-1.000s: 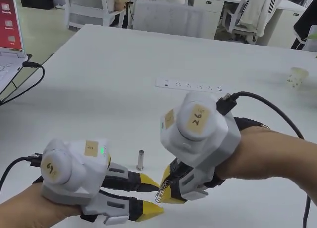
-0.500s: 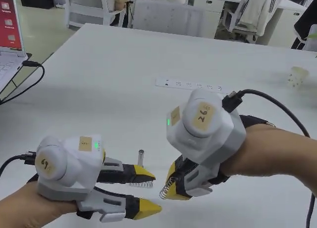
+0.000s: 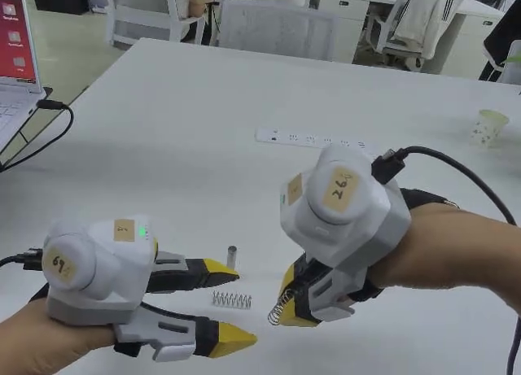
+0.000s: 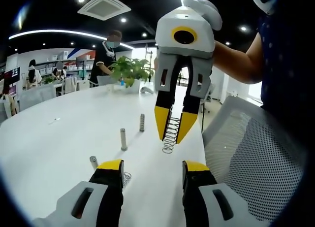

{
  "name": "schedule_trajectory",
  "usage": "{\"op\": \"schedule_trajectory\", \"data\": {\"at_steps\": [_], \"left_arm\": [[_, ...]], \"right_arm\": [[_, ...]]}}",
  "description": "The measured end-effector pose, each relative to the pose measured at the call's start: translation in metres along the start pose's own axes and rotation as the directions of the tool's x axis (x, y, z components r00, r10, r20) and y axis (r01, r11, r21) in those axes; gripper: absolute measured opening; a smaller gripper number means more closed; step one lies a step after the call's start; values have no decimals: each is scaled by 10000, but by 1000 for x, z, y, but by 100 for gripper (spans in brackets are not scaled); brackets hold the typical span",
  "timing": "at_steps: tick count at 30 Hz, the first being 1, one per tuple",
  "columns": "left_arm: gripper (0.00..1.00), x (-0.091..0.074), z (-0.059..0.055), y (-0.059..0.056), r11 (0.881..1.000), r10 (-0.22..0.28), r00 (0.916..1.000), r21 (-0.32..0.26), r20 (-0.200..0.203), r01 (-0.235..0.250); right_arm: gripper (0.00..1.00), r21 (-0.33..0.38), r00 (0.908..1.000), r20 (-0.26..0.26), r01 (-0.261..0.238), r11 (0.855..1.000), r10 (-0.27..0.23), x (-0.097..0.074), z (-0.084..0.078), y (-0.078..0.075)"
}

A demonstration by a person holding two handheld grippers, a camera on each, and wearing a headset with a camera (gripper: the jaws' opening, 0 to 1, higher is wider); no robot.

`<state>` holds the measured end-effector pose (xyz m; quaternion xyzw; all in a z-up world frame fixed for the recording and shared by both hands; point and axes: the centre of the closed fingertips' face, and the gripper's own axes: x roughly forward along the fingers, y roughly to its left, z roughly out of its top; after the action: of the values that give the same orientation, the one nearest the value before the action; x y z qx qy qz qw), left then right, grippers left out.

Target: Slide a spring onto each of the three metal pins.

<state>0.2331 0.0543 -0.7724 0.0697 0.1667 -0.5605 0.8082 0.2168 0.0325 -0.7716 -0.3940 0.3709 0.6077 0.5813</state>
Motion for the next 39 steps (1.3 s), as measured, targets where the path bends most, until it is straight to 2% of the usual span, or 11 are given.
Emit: {"op": "schedule_trajectory", "data": {"at_steps": [12,19,32,39], "left_arm": [[49,-9,0,9,9985,522,9985,-164,157,-519],[52,-13,-4,13,9964,778,9969,-345,142,-773],[61,-16,-5,20,9919,1151,9930,-569,267,-1134],[67,-19,-12,22,9886,1339,9908,-720,217,-1321]], "right_arm": [[8,103,9999,-19,118,9999,-118,-5,-5,-6],[8,157,9999,16,140,9998,-140,-7,-6,-8],[8,316,9997,-86,225,9992,-222,-11,-12,-10],[8,435,9994,-124,331,9985,-326,-15,-15,-14]]}}
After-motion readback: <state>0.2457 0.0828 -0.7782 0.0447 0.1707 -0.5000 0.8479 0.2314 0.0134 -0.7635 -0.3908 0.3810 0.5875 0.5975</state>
